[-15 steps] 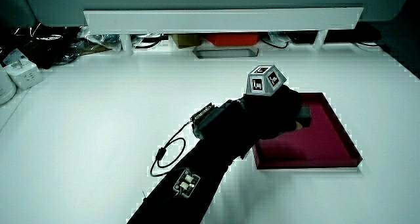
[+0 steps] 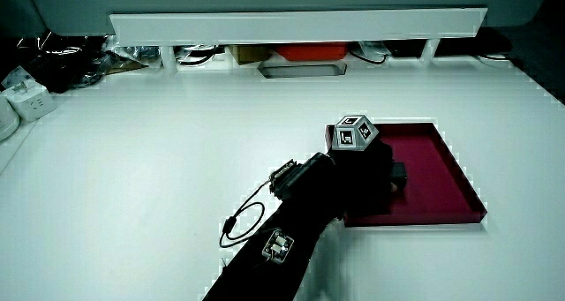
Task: Place charger into plate
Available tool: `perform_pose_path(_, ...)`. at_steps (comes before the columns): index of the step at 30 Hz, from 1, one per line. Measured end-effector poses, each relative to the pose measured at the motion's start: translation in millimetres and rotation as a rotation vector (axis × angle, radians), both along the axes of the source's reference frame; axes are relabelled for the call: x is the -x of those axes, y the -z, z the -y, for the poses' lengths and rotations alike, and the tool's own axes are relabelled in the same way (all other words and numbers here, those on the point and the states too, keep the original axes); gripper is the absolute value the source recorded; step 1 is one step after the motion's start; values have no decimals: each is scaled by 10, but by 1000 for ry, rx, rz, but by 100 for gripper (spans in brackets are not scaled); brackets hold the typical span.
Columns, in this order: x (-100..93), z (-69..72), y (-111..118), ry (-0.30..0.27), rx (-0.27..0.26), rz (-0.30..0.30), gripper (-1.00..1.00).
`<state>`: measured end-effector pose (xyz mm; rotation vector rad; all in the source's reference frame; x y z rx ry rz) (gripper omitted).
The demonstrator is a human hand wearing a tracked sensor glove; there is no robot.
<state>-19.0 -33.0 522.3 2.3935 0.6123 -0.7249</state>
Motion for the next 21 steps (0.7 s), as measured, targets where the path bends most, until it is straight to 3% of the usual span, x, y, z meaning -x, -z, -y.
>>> perform_pose_path(7,-32,-34,-82,-8,-19,27,0)
perform_pose_path(18,-22,-65,-111,2,-26,18,0)
perform_pose_path(21,-7,-65,-105,0,-31,19,-15)
